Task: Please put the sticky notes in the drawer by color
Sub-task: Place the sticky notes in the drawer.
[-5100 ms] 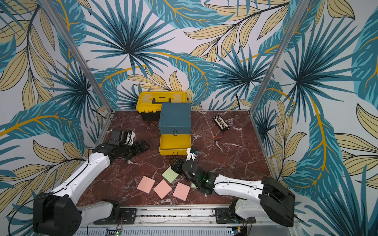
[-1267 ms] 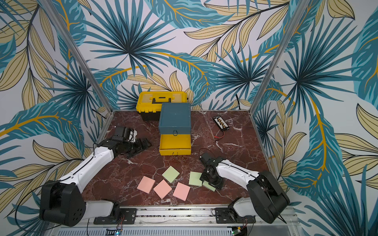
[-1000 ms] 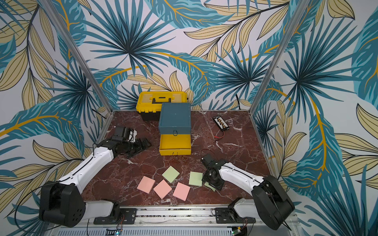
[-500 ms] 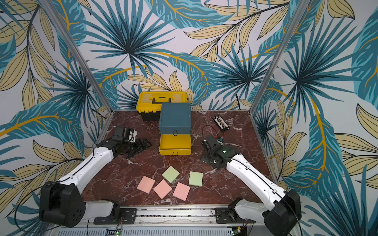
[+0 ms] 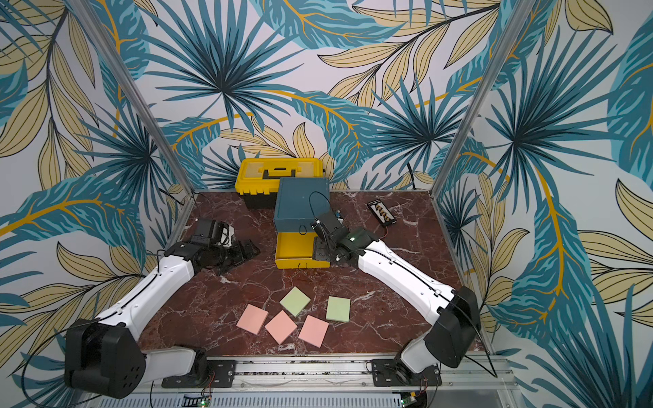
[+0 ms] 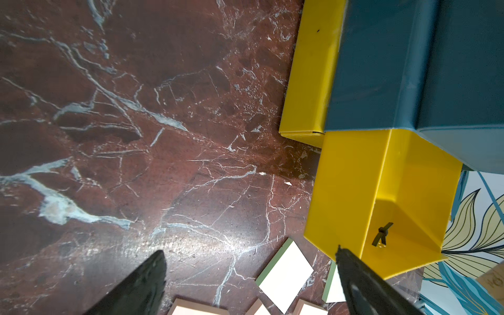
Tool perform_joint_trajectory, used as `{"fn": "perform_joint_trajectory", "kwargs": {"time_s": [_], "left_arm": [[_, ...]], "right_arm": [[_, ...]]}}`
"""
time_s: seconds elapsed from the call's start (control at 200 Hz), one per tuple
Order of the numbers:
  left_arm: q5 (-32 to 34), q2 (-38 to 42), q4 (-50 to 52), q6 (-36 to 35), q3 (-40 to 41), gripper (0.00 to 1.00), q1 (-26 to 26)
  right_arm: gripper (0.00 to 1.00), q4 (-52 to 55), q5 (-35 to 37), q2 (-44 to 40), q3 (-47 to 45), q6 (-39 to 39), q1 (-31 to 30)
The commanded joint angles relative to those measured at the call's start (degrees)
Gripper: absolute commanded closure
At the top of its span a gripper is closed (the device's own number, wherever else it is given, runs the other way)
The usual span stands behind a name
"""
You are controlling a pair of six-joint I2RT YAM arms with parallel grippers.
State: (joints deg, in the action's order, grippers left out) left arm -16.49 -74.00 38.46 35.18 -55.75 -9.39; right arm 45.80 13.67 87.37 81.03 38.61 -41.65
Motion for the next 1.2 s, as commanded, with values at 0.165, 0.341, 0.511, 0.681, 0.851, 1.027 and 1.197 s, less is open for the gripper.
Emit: {"fn": "perform_joint_trajectory", "kwargs": {"time_s": [0.165,0.341,0.511,0.681,0.851,1.027,1.197], "left_arm": [[2.27,2.19,2.32,-0.99,-2.20,0.01,0.34],[2.65,2.44,2.59,-0.74,-2.21,0.01,0.44],[2.70,2.81,2.39,-0.20,-1.65,0.01,0.46],[2.97,2.89,2.81,-0.42,-1.91,0.01,0.44],[2.70,2.98,2.54,0.02,-1.58,0.01,0.43],[2.85,3.86,2.44,0.24,-0.96,0.01,0.49],[2.69,4.30,2.57,0.24,-0.99,0.01,0.45]], "right_arm": [[0.31,-7.39,0.24,3.24,0.16,-4.75,-0.72],[0.31,-8.80,-0.32,5.88,1.26,-5.30,-1.47],[0.31,-10.51,-1.01,7.74,1.27,-6.20,-1.87],[0.31,-8.74,-1.07,9.64,2.76,-6.58,-2.03],[0.28,-7.09,-0.97,9.94,3.52,-6.68,-2.21],[0.18,-6.16,-0.23,9.49,4.03,-7.34,-2.25],[0.17,-5.91,0.10,9.09,5.34,-7.81,-2.21]]}}
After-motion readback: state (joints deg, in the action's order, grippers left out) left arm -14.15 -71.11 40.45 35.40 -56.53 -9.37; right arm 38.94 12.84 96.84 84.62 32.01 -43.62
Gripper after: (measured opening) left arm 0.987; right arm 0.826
